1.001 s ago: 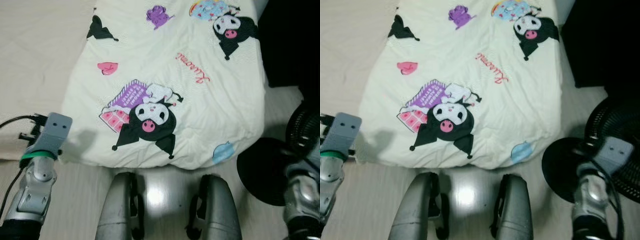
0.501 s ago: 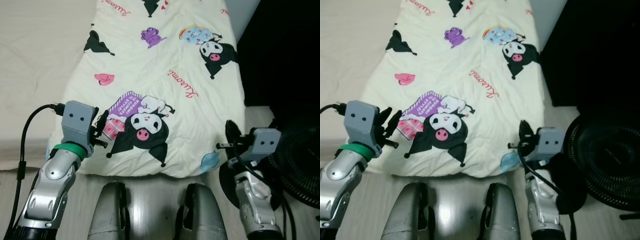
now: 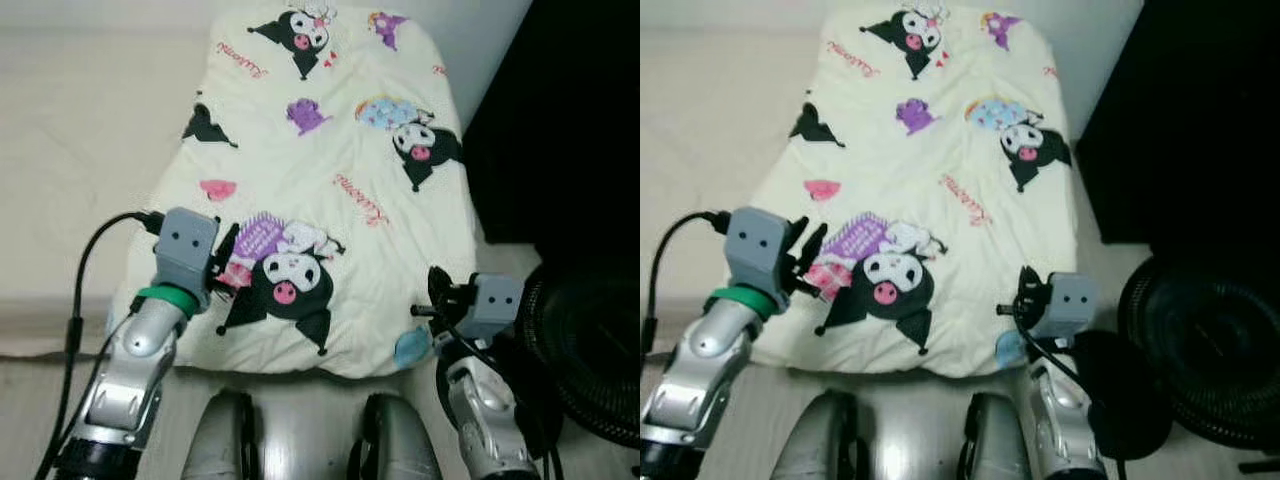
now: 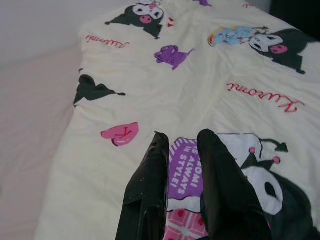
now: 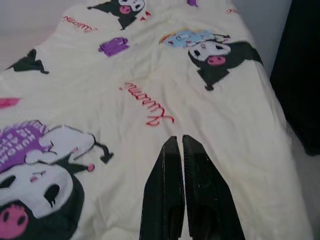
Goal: Clean up the room
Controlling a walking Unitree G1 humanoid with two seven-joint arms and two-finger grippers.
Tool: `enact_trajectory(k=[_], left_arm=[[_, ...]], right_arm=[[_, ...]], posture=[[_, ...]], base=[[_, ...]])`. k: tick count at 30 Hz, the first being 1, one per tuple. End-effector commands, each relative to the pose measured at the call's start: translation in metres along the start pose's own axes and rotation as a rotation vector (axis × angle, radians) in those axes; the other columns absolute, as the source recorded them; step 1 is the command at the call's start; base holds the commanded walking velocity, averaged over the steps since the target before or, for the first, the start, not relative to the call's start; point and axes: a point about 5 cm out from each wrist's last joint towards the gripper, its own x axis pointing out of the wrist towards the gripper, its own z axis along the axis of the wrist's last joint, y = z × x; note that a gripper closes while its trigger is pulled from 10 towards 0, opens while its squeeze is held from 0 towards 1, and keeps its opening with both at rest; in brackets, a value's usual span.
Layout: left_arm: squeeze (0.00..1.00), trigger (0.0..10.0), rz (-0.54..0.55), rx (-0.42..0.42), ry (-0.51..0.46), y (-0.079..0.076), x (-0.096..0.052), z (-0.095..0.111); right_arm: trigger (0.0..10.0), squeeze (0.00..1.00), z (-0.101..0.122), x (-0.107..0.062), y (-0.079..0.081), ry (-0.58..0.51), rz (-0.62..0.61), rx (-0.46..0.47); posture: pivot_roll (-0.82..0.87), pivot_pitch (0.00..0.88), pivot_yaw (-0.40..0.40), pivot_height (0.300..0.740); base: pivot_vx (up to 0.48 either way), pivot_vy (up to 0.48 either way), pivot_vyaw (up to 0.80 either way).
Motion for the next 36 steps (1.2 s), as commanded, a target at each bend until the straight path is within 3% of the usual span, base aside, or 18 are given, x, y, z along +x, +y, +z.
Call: enact_trajectory(k=[1,14,25,29,36], left_arm=[[0.00,10.0,0.003,0.011,0.019,-0.003,0.001,-0.006],[0.00,10.0,0.006,-0.010,0.010,-0.018,0.009,-0.009],[0.00,10.0,0.005,-0.009,0.039,-0.020,0.005,-0.019],[0.00,10.0,-0.015,0.039,0.128,-0.019,-0.003,-0.044],[0.00,10.0,-0.017,0.067,0.205,-0.017,-0.014,-0.065]], right_arm=[[10.0,0.00,-0.006,-0.002,-0.004,0.025,-0.010,-0.003],[10.0,0.00,-0.007,0.000,-0.002,0.044,0.014,-0.009],[10.0,0.00,-0.007,0.000,-0.007,0.043,0.011,-0.022],[10.0,0.00,-0.020,-0.005,-0.003,0.093,0.013,-0.046],[10.0,0.00,-0.036,-0.015,0.008,0.156,0.058,-0.063]], posture=[[-0.01,0.058,0.021,0.680],[-0.01,0.063,0.004,0.740],[0.00,0.075,0.005,0.740],[-0.01,0.072,0.007,0.740],[-0.01,0.074,0.015,0.740]], base=[[0.000,0.000,0.00],[0.000,0.000,0.00],[0.000,0.000,0.00],[0.000,0.000,0.00],[0.000,0.000,0.00]])
